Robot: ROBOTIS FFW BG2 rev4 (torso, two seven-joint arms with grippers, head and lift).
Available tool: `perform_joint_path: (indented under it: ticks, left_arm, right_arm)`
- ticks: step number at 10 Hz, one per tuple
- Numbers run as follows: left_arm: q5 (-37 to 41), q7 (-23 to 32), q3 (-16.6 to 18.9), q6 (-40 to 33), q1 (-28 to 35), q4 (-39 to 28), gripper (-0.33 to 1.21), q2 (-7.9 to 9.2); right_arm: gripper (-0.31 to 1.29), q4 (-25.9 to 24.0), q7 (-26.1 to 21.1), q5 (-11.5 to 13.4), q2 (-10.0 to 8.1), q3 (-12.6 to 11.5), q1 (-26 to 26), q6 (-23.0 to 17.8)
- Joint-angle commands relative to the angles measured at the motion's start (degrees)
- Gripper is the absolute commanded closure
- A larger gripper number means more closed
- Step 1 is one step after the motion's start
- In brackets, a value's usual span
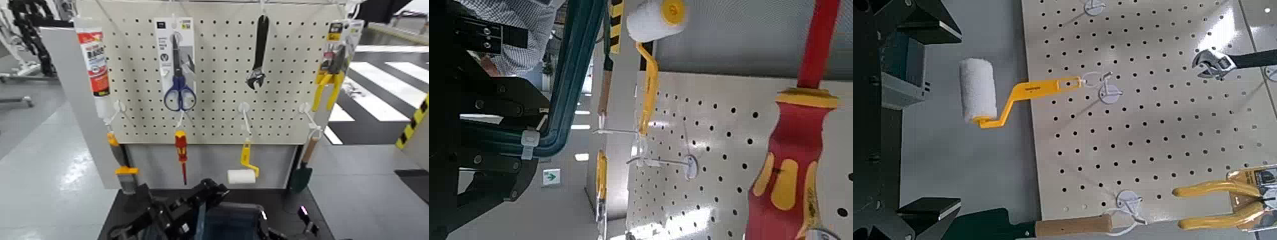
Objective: Place the crate on the table.
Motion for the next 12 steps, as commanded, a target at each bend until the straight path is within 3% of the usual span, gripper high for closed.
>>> perform_joint_path:
  ticks: [1, 12]
  left_arm:
    - [-0.03, -0.51, -0.53, 0.18, -2.07, 2.04, 1.19, 0.78]
    - [-0.03, -3.85, -2.91, -0.61, -6.64, 9.16, 1.19, 0.51]
  right_arm:
    - [0.14, 0.16, 0.0, -0.15, -0.01, 0.14, -0.03, -0.18]
    - [0.14, 0.16, 0.0, -0.77, 0.08, 0.32, -0.03, -0.62]
